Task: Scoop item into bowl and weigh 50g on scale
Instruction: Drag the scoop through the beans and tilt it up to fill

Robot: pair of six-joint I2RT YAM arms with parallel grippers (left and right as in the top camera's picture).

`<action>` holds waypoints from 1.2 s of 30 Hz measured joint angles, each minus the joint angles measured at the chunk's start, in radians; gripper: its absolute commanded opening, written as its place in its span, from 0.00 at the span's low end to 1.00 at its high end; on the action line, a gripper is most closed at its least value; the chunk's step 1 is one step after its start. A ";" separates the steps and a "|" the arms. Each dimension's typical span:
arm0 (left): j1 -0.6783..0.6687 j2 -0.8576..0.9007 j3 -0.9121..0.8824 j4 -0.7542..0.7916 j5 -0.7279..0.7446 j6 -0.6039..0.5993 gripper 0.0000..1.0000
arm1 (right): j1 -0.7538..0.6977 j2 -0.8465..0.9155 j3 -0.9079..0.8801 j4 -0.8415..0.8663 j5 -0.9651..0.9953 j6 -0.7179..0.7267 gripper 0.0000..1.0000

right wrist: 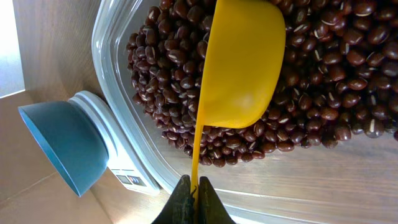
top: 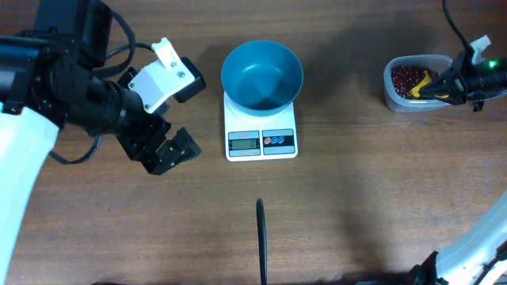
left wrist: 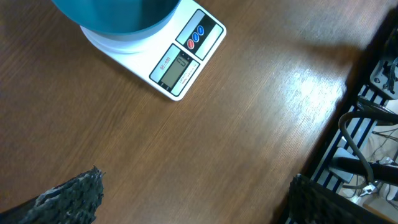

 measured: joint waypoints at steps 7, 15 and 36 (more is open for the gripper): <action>0.000 0.000 0.000 0.000 0.000 0.000 0.99 | -0.005 0.012 0.000 -0.044 0.000 -0.090 0.04; 0.000 0.000 0.000 0.000 0.000 0.000 0.99 | -0.076 0.034 -0.006 -0.079 -0.113 -0.231 0.04; 0.000 0.000 0.000 0.000 0.000 0.000 0.99 | -0.111 0.034 -0.119 -0.076 -0.255 -0.370 0.04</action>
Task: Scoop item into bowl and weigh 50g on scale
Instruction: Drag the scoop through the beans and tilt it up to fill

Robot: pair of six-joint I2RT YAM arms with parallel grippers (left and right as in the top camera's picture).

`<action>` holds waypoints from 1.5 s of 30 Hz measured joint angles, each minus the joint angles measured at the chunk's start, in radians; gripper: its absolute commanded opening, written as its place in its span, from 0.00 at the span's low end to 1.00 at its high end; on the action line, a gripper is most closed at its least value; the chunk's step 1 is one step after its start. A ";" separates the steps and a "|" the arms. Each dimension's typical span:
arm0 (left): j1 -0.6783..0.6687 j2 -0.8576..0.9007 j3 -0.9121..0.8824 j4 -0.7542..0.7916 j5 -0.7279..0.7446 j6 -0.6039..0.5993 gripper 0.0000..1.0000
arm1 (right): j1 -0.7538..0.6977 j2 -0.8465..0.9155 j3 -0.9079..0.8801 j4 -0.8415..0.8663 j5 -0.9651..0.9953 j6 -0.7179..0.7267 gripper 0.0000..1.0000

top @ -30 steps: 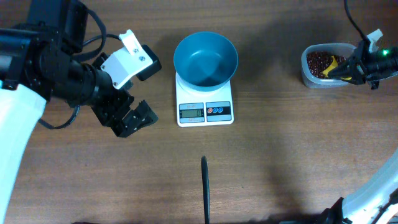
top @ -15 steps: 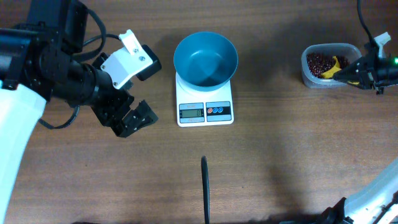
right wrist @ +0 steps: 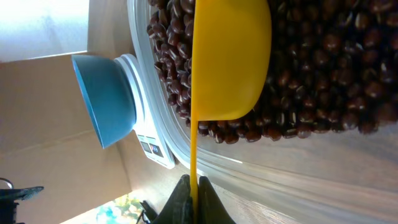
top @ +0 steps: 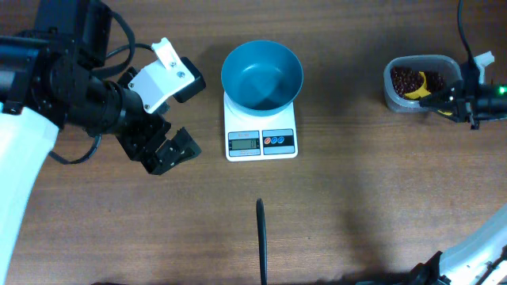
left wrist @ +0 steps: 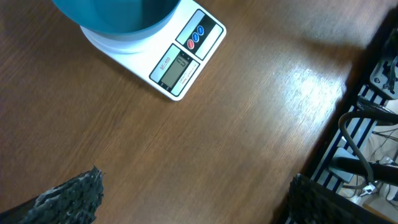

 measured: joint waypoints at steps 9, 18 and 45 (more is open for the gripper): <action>0.000 0.000 0.000 0.000 0.000 0.000 0.99 | -0.043 0.002 -0.032 0.014 -0.079 -0.015 0.04; 0.000 0.000 0.000 0.000 0.000 0.000 0.99 | -0.088 0.009 -0.035 0.009 -0.154 -0.056 0.04; 0.000 0.000 0.000 0.000 0.000 0.000 0.99 | -0.178 0.011 -0.037 -0.163 -0.295 -0.359 0.04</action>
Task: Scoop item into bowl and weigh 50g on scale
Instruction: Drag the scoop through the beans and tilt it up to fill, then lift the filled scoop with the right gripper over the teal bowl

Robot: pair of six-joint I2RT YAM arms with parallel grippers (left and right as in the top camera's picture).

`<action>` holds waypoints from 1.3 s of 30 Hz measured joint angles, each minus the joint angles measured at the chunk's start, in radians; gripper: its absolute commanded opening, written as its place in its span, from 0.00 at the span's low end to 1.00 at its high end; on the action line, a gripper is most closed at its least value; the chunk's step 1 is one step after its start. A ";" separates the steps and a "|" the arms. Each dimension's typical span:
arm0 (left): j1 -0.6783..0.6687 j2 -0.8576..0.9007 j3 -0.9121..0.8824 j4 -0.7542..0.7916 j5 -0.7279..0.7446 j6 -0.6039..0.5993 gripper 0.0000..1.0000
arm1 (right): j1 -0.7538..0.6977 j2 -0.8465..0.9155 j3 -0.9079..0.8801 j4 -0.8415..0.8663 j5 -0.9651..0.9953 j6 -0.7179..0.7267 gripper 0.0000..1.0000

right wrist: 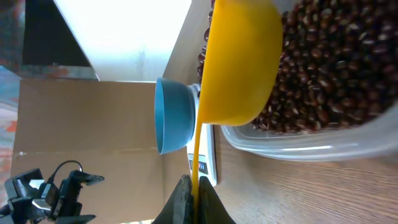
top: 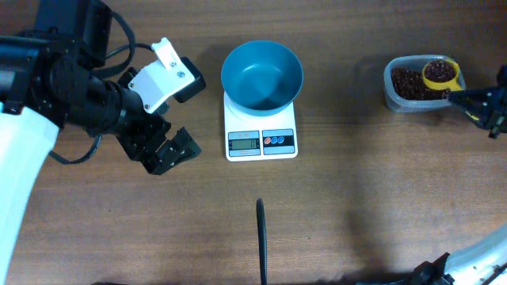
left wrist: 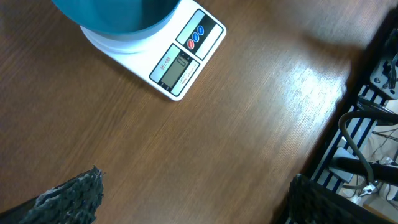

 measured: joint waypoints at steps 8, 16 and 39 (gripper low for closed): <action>0.000 0.000 0.000 0.000 0.000 0.000 0.99 | -0.011 0.003 -0.013 -0.177 -0.032 -0.114 0.04; 0.000 0.000 0.000 0.000 0.000 0.000 0.99 | -0.011 0.003 -0.013 -0.288 -0.056 -0.302 0.04; 0.000 -0.001 0.000 0.000 0.000 0.000 0.99 | 0.071 0.004 -0.013 -0.288 -0.129 -0.340 0.04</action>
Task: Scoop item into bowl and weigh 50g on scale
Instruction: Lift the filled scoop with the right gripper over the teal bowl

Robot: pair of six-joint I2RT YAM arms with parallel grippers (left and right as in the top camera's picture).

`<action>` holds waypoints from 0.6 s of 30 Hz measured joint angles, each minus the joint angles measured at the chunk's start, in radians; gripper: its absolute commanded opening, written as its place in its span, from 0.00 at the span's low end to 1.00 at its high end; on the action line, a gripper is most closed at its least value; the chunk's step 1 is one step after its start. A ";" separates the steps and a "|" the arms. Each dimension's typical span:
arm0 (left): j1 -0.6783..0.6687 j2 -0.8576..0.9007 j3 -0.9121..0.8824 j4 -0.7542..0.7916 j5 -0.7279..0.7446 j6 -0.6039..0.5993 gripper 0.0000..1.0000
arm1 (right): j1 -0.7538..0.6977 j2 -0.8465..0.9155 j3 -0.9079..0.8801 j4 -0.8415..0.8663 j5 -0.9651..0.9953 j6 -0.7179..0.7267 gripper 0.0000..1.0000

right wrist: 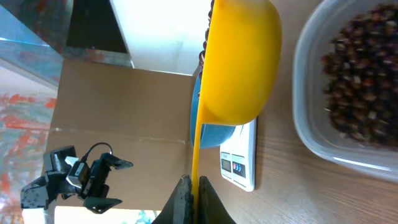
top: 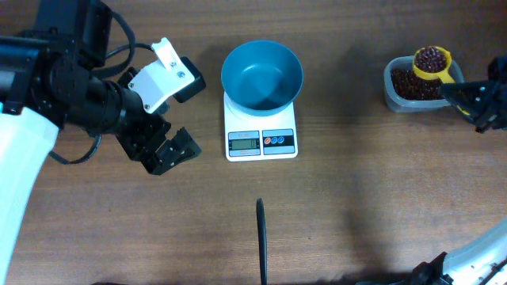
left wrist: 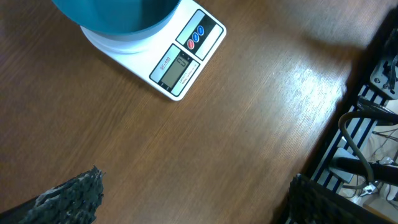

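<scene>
An empty blue bowl (top: 261,75) stands on the white scale (top: 261,141) at the table's middle back. A clear tub of dark red beans (top: 408,85) sits at the back right. My right gripper (top: 469,98) is shut on the handle of a yellow scoop (top: 432,63), which is full of beans and held above the tub. From the right wrist the scoop (right wrist: 239,62) hides most of the bowl (right wrist: 214,134), with the tub (right wrist: 354,87) below right. My left gripper (top: 170,150) hangs open over bare table left of the scale (left wrist: 180,62).
A thin black bar (top: 261,237) lies on the table in front of the scale. The left arm's bulk (top: 71,79) fills the back left. Cables and a rack (left wrist: 373,143) lie beyond the table edge in the left wrist view.
The right gripper has lifted the scoop higher above the tub, and the beans heaped in it now show. The left arm has not moved.
The scoop was first face down in the beans in the tub, tilted there at the second moment. Then it sat upright at the tub's top with beans inside, and now it is held clear above the tub. The left gripper stayed open beside the scale.
</scene>
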 measured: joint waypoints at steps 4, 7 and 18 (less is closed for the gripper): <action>0.000 0.000 0.000 0.000 0.000 0.000 0.99 | 0.068 0.000 0.000 0.000 -0.041 0.001 0.04; 0.000 0.000 0.000 0.000 0.000 0.000 0.99 | 0.120 0.000 0.000 0.000 -0.069 0.000 0.04; 0.000 0.000 0.000 0.000 0.000 0.000 0.99 | 0.323 0.000 0.000 0.000 -0.126 0.001 0.04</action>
